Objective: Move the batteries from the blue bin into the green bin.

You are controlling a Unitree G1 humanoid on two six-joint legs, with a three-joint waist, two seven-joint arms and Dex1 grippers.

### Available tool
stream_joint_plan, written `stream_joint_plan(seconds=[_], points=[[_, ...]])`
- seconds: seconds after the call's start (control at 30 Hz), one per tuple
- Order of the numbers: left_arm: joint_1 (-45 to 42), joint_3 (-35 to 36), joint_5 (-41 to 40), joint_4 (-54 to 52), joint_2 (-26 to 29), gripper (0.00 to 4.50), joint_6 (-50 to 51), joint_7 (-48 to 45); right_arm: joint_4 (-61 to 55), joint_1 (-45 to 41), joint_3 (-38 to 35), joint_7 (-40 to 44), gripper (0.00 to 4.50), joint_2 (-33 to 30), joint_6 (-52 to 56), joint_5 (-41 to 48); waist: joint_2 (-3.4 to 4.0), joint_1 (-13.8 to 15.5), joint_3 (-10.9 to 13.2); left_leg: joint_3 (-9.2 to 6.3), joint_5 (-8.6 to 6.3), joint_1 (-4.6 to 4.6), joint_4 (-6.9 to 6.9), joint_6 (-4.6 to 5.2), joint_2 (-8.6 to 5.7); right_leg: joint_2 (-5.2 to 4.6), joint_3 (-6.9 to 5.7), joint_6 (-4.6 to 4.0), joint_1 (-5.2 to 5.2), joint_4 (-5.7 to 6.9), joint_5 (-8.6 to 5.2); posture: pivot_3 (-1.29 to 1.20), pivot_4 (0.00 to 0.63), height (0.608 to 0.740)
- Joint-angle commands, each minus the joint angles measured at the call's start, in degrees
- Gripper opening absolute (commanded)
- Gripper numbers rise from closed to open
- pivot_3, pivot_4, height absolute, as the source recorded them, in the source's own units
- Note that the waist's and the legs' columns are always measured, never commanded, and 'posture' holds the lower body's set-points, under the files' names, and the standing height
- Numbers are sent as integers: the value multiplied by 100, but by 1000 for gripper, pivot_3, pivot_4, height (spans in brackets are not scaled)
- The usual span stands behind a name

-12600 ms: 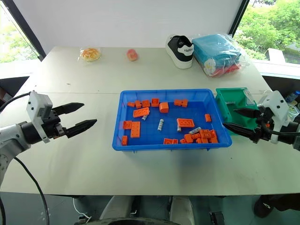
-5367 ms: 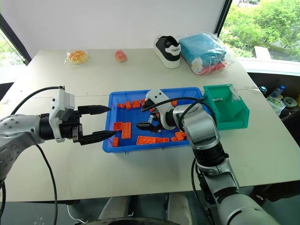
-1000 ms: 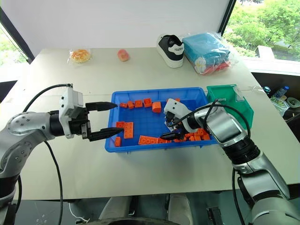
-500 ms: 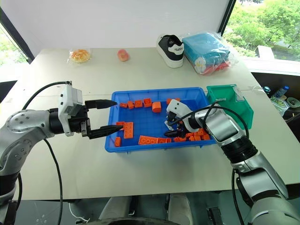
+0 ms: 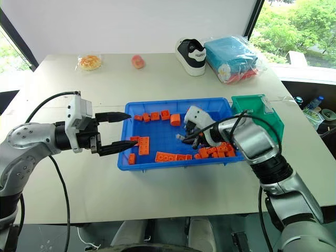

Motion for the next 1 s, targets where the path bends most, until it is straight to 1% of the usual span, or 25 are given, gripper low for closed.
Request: stream_joint_plan(seconds=[0.03, 0.17, 0.23, 0.3, 0.37, 0.43, 0.47, 0.5, 0.57, 0.67, 0.73, 0.8, 0.87, 0.93, 1.0], points=[[-92, -2, 23, 27, 9, 4500, -170, -131, -47, -408, -968, -186, 203, -531, 339, 199, 0, 23, 0, 0, -1, 0, 1, 0, -1, 0, 0, 0, -6, -3, 0, 0, 150, 707], [-187, -112, 101, 188, -46, 4500, -289, -234, 590, -322, -1187, -269, 203, -1372, -214, -99, -6, 39, -4, 5, -4, 0, -1, 1, -1, -1, -1, -1, -6, -11, -2, 0, 150, 707], [-270, -194, 150, 275, -101, 4500, -353, -292, 1028, -179, -1175, -321, 203, -1706, -617, -305, -5, 51, -3, 13, -4, 0, -1, 1, -1, -3, 0, 0, -5, -14, -3, 0, 150, 707], [-337, -256, 189, 328, -148, 4500, -391, -333, 1298, -73, -1118, -392, 203, -1858, -860, -451, -3, 52, -2, 17, -3, 0, -1, 2, 0, -4, 1, 0, 1, -13, -3, 0, 150, 707], [-402, -308, 217, 381, -177, 4500, -425, -367, 1458, -34, -1087, -432, 203, -1857, -930, -491, -1, 49, -1, 20, -3, -2, -1, 3, 0, -4, 2, -1, 9, -10, -2, 0, 150, 707], [-459, -341, 238, 416, -205, 4500, -433, -394, 1601, 83, -981, -491, 1117, -1906, -1265, -690, -1, 5, -1, 21, -2, -2, -3, 4, 1, -3, 2, -1, 8, -8, -1, 0, 150, 707], [-478, -350, 246, 428, -213, 4500, -437, -403, 1676, 117, -952, -549, 1427, -1912, -1375, -778, 1, -15, -1, 20, -2, -2, -3, 4, 1, -2, 1, -1, 8, -7, -1, 0, 150, 707], [-486, -353, 247, 428, -217, 4500, -436, -411, 1780, 122, -967, -632, 1899, -1888, -1440, -837, 1, -23, -1, 20, -2, -1, -4, 4, 1, -2, 1, 0, 9, -6, -1, 0, 150, 707], [-485, -346, 243, 425, -211, 4500, -437, -431, 1972, 102, -964, -735, 3001, -1878, -1636, -964, 1, -25, 0, 20, -2, -1, -5, 4, 1, -2, 2, 0, 8, -6, -1, 0, 150, 707], [-465, -323, 248, 428, -196, 4500, -441, -461, 2025, -22, -937, -578, 4451, -1874, -1818, -960, 2, -23, 0, 20, -2, -1, -5, 4, 1, -1, 1, 0, 8, -6, -1, 0, 150, 707], [-468, -312, 250, 434, -191, 4500, -431, -462, 1914, -170, -949, -312, 4451, -1815, -1890, -809, 5, -23, 2, 19, -2, -1, -5, 4, 1, -1, 2, 1, 8, -6, -1, 0, 150, 707], [-466, -298, 238, 411, -183, 4500, -411, -450, 1644, -355, -946, 174, 4451, -1679, -1996, -470, 7, -38, 3, 18, -2, -1, -4, 4, 1, -1, 2, 1, 9, -6, -1, 0, 150, 707], [-476, -296, 226, 399, -177, 4500, -392, -445, 1421, -435, -666, 780, 4451, -1706, -2135, -341, 8, -41, 3, 16, -2, 0, -5, 5, 4, 1, 2, 2, 8, -5, 0, 0, 150, 707], [-526, -319, 233, 424, -176, 4500, -388, -457, 1478, -548, -145, 1362, 4451, -1674, -2597, -524, 6, -34, 2, 11, -2, 1, -6, 5, 5, 3, 1, 3, 9, -4, -1, 0, 150, 707], [-590, -341, 241, 450, -182, 4500, -380, -460, 1876, -710, 257, 1761, 4451, -1483, -3290, -770, 0, -24, 0, 11, -2, 2, -4, 4, 5, 3, 1, 2, 13, -6, -2, 0, 150, 707]])
